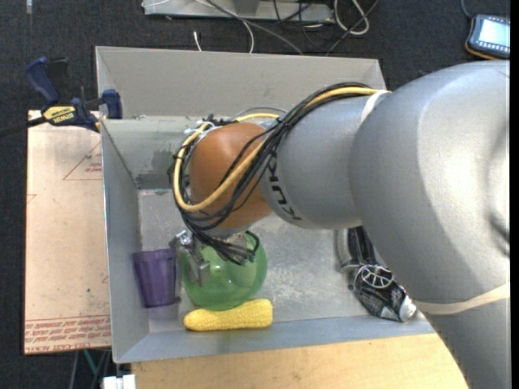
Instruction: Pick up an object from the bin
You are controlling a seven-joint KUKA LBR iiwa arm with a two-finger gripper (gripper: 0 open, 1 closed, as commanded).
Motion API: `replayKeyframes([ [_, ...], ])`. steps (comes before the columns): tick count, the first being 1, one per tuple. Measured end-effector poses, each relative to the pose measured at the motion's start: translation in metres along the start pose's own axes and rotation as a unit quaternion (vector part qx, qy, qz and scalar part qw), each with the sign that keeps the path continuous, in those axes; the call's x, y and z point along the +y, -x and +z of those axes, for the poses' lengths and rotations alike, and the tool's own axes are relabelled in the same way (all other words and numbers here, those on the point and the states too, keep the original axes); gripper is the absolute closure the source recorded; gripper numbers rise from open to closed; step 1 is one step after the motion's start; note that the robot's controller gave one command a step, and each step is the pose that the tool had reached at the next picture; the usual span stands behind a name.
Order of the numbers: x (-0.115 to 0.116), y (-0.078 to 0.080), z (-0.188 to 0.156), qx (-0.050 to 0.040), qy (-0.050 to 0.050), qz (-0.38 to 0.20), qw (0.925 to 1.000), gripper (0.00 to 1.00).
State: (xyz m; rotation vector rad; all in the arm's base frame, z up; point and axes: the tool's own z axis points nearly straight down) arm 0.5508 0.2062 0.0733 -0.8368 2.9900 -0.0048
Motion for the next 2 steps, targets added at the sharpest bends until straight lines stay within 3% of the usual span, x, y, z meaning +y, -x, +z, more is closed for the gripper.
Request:
replayKeyframes([
  [1,0.000,0.000,0.000,-0.0001,0.000,0.000,1.0000,1.00],
  [2,-0.007,0.008,-0.067,-0.0043,0.000,-0.007,1.0000,1.00],
])
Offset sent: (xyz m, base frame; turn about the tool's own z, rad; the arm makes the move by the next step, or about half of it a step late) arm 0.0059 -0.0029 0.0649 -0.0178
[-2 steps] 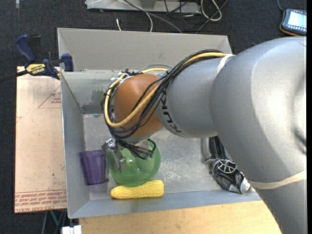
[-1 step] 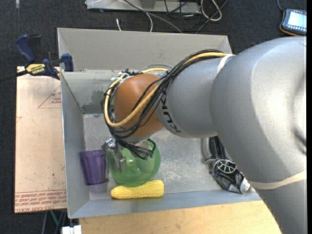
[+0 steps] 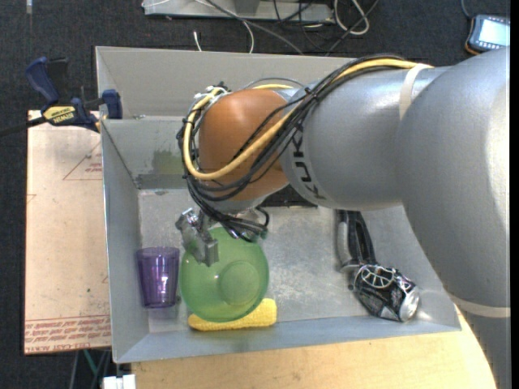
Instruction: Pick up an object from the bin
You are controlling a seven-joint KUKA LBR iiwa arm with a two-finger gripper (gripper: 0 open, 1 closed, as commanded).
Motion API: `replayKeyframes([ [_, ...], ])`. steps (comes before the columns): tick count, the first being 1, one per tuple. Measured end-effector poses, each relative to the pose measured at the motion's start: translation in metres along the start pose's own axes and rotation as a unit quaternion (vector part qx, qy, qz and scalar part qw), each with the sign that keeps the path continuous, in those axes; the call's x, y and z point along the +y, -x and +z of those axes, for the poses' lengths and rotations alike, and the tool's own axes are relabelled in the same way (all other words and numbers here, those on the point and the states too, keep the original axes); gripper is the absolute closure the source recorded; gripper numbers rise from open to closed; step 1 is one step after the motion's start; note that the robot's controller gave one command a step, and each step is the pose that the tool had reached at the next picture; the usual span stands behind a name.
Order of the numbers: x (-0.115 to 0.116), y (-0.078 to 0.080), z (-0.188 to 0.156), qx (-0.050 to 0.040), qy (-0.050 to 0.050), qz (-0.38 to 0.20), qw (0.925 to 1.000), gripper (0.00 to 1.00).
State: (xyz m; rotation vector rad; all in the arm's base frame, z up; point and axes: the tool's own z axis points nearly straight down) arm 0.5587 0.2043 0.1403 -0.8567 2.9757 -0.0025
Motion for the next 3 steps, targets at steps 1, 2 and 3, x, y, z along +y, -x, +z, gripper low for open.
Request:
replayKeyframes([
  [1,0.009,-0.015,-0.107,0.0076,0.002,-0.001,1.0000,1.00],
  [2,0.025,-0.017,-0.036,0.0047,0.002,-0.032,0.9995,1.00],
  [3,0.012,-0.028,-0.073,0.0013,0.001,-0.141,0.9900,1.00],
])
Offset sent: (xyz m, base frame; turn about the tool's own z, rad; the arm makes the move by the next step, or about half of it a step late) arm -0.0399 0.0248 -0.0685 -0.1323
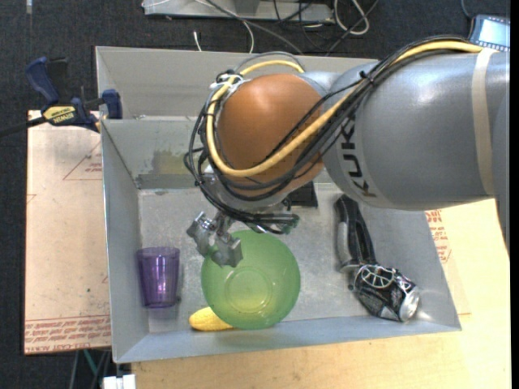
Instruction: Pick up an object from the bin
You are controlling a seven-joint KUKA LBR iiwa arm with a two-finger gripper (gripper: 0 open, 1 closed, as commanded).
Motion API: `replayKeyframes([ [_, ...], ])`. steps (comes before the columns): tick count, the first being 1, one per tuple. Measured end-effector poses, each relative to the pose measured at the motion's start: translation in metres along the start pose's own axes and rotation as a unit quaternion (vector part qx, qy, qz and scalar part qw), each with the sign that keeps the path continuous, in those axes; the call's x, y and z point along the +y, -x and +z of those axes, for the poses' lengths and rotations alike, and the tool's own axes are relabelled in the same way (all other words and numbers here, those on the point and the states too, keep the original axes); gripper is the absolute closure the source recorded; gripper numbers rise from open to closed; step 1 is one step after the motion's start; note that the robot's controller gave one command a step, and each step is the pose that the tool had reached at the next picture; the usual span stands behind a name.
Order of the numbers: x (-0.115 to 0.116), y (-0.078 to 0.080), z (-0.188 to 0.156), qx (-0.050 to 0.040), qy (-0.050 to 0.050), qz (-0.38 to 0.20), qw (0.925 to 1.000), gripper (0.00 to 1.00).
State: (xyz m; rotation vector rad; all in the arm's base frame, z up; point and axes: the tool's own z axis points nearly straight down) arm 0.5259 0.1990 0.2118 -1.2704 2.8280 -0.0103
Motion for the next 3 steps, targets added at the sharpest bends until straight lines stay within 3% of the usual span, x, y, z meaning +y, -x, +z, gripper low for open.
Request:
replayKeyframes([
  [1,0.039,-0.013,0.087,-0.0006,0.001,-0.024,0.9997,1.00],
  [2,-0.006,-0.008,-0.001,-0.0062,-0.003,-0.042,0.9991,1.00],
  [3,-0.006,-0.008,-0.001,-0.0060,-0.003,-0.042,0.9991,1.00],
])
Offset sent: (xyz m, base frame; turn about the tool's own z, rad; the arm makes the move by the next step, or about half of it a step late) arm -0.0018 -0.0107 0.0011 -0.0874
